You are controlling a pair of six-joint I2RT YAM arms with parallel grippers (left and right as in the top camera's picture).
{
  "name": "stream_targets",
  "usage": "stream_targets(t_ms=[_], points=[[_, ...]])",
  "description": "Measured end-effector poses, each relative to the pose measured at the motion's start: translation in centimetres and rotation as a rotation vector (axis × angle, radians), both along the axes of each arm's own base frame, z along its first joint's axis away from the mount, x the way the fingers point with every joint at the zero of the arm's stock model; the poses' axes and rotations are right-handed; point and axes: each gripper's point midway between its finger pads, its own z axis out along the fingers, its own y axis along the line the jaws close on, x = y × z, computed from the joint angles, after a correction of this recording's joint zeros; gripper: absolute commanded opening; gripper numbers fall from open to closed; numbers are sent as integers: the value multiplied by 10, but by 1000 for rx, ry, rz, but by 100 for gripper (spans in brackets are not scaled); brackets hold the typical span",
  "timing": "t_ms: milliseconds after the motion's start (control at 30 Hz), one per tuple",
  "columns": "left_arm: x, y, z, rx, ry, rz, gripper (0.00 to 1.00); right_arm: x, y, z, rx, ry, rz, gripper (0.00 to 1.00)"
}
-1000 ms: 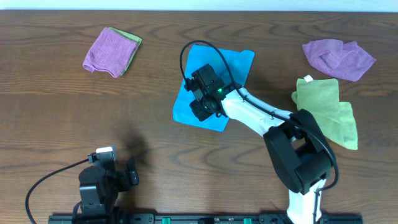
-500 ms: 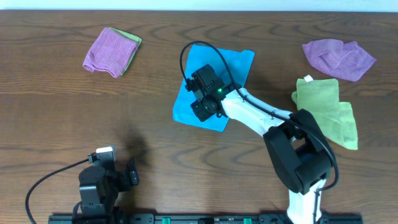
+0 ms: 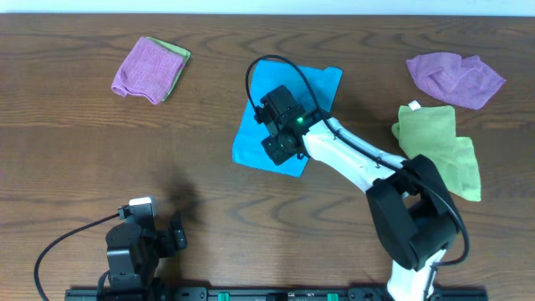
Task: Fold the cloth
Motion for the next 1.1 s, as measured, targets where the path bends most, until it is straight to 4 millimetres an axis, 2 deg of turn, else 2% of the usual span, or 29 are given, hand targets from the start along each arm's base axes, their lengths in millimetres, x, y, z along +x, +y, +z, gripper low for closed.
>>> stream_targets(t_ms=[267,433,867,967,1100], points=[[0,0,0,0,0,0,95,1,6,2,29,-3,7,45],[0,0,0,0,0,0,95,3,8,-4,34,0,9,46],[0,0,0,0,0,0,95,6,11,-11,40,-3,10,42],[0,0,0,0,0,0,95,3,11,-21,31,20,12,36],[0,0,0,0,0,0,95,6,12,-25,35,18,9,4]])
